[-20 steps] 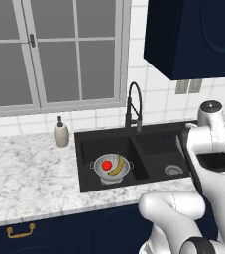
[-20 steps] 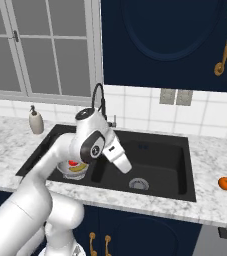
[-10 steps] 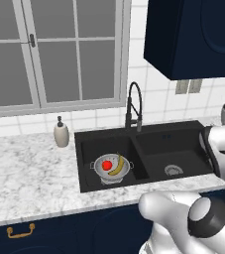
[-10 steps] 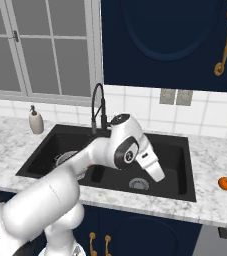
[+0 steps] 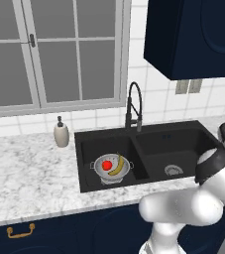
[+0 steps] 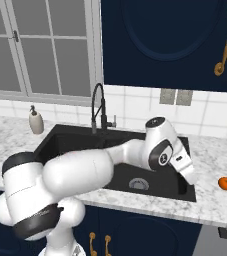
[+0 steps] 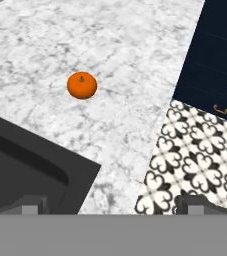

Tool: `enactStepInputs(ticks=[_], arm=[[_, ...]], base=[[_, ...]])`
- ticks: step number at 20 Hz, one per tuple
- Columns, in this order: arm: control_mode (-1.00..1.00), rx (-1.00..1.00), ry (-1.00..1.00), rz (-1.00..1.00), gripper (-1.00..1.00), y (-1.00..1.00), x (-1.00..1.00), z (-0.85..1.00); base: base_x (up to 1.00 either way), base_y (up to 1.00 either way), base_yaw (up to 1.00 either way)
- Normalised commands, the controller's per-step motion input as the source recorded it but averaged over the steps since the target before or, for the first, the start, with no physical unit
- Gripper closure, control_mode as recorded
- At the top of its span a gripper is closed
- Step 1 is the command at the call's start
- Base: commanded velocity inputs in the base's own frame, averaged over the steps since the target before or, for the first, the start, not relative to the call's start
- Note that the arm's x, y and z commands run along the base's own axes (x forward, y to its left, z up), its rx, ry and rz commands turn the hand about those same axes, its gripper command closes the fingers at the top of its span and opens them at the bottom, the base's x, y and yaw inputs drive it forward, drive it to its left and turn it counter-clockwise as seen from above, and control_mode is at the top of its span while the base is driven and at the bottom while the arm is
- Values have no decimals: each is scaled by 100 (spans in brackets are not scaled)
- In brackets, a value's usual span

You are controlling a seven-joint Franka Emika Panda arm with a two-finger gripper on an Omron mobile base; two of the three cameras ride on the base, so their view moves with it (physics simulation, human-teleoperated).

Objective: Put the colander in the sink, put the apple, orange, banana in the colander, and turn on the sink faucet and pour water over the colander.

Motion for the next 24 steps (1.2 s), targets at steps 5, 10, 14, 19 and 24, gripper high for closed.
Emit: enactStepInputs(ticks=[5, 10, 14, 19, 24], arm=[[-100, 10, 2, 0, -100, -98, 3, -9], [-100, 18, 1, 4, -100, -63, 20, -13], [-100, 19, 1, 8, -100, -31, 26, -6], [-100, 6, 0, 5, -100, -38, 25, -13], [-100, 1, 0, 2, -100, -33, 20, -5]], base=[[0, 0, 0], [0, 0, 0], [0, 0, 0], [0, 0, 0], [0, 0, 0]])
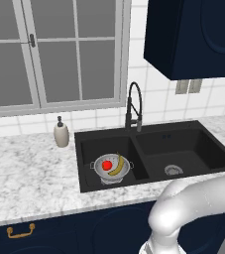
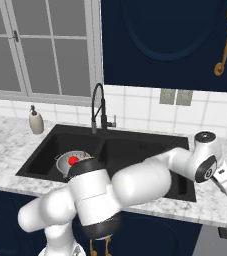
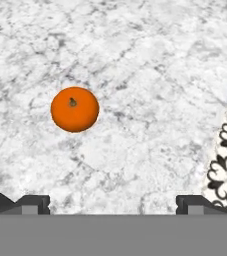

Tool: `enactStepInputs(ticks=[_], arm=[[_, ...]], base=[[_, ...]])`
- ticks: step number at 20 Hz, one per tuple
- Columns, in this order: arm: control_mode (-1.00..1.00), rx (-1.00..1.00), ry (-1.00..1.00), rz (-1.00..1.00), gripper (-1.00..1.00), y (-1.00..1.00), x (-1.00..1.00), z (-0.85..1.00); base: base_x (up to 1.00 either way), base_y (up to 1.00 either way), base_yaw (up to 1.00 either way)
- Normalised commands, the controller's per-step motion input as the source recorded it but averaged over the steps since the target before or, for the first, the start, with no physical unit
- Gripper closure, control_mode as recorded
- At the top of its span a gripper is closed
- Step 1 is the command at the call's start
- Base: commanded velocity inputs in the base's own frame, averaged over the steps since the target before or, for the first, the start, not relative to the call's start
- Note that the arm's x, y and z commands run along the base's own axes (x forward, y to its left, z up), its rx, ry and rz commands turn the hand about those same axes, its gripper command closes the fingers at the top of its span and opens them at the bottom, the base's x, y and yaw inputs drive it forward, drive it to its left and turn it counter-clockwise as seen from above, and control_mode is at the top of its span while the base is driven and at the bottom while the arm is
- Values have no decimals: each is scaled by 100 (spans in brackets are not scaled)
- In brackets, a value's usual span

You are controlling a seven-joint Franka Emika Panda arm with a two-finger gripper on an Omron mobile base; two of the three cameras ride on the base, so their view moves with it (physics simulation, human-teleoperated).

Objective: Put the colander in the sink, put the apple, orange, banana in the colander, and turn on the sink faucet and pour water over the colander.

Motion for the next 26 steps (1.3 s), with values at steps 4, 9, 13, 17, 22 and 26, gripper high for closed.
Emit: enactStepInputs(ticks=[4, 9, 13, 17, 22, 26], arm=[[-100, 3, 0, 4, -100, -22, 14, -8], [-100, 4, 0, 5, -100, -23, 16, -32], [-100, 4, 0, 5, -100, -11, 30, -27], [-100, 3, 0, 3, -100, -16, 53, -17], [-100, 0, 0, 0, -100, -42, 42, -25], [-100, 0, 0, 0, -100, -51, 26, -30]], base=[[0, 0, 0], [0, 0, 0], [0, 0, 0], [0, 0, 0], [0, 0, 0], [0, 0, 0]])
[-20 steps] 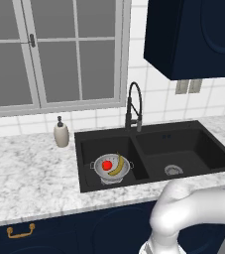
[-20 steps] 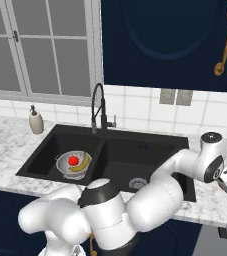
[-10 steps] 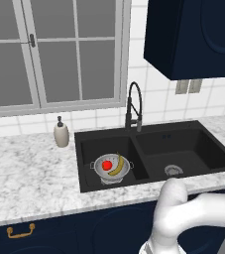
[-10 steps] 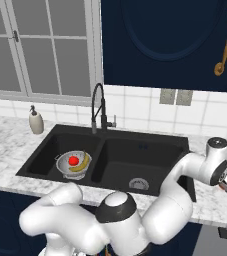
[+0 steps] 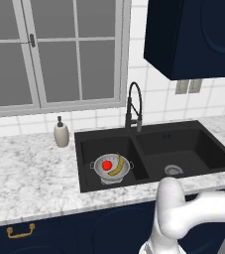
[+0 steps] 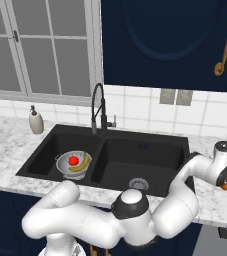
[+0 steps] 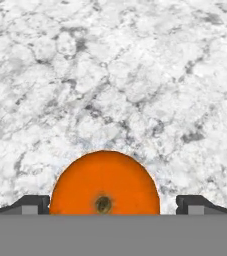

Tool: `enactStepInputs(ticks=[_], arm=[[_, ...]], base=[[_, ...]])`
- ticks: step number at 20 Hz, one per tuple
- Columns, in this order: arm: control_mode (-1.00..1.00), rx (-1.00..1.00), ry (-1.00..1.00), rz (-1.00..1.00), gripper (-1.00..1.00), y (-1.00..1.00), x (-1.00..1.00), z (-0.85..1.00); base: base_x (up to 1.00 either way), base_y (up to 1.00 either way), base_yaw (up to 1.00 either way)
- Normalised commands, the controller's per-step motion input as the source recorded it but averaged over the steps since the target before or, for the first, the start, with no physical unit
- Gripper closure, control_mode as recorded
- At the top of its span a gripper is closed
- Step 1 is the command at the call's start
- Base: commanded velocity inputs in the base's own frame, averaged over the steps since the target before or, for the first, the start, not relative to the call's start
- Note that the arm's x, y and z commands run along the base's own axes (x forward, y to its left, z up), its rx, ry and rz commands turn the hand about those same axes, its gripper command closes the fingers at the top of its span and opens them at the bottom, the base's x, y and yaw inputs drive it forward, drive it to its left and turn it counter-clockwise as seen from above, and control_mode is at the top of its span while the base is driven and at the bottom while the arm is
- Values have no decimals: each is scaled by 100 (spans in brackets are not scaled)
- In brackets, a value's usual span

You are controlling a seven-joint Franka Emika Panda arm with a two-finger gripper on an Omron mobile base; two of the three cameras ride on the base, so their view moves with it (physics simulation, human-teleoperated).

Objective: Put the colander in the sink, put the apple, orange, banana in the colander, and turn on the sink faucet and pour water over the colander.

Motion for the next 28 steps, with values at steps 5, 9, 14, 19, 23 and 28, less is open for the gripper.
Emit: enactStepInputs(ticks=[5, 9, 14, 19, 23, 28], arm=[[-100, 2, 0, 1, -100, -28, 12, -34], [-100, 4, 3, 4, 100, 25, -3, -36], [-100, 2, 0, 9, 100, 79, -52, -23], [-100, 0, -3, 11, 100, 100, -52, -18], [-100, 0, -19, 10, 100, 100, -40, 4], [-100, 0, -18, 10, 100, 100, -33, 41]], base=[[0, 0, 0], [0, 0, 0], [0, 0, 0], [0, 0, 0], [0, 0, 0], [0, 0, 0]])
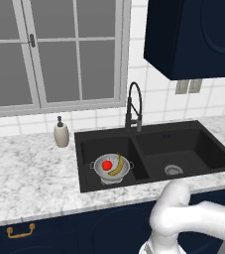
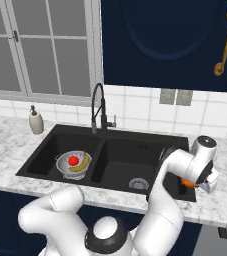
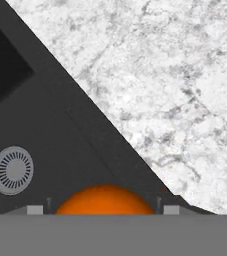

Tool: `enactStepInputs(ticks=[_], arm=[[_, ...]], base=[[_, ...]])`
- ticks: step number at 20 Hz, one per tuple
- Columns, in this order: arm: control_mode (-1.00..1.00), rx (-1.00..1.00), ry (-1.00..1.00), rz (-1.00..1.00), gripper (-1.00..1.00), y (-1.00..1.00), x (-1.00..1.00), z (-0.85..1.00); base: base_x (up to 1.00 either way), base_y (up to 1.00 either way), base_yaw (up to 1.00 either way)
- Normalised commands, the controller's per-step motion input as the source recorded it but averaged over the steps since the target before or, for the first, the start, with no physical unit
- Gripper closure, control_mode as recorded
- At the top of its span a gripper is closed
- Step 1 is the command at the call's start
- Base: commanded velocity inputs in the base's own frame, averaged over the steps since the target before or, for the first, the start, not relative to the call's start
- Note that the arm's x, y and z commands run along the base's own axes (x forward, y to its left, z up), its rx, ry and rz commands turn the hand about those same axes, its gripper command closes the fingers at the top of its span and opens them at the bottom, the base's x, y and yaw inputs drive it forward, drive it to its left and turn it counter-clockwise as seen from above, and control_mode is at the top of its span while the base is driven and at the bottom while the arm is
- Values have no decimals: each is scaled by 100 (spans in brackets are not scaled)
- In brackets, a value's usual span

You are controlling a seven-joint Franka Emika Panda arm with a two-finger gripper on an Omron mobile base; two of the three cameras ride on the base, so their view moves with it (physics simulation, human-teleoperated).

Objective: Put the colander in the sink, put the apple, orange, banana in the colander, and turn on the sink faucet and pour water over the colander.

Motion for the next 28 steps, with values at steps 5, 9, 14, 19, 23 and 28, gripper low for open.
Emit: enactStepInputs(ticks=[5, 9, 14, 19, 23, 28], arm=[[-100, 0, -5, 10, 100, 100, -26, 98], [-100, 0, 0, 9, 100, 100, -25, 95], [-100, -5, 0, 8, 100, 100, -43, 42], [-100, -9, 0, 7, 100, 100, -40, 12], [-100, -7, 0, 6, 100, 100, -30, 7], [-100, -4, 0, 8, 100, 100, -15, 17]], base=[[0, 0, 0], [0, 0, 0], [0, 0, 0], [0, 0, 0], [0, 0, 0], [0, 0, 0]])
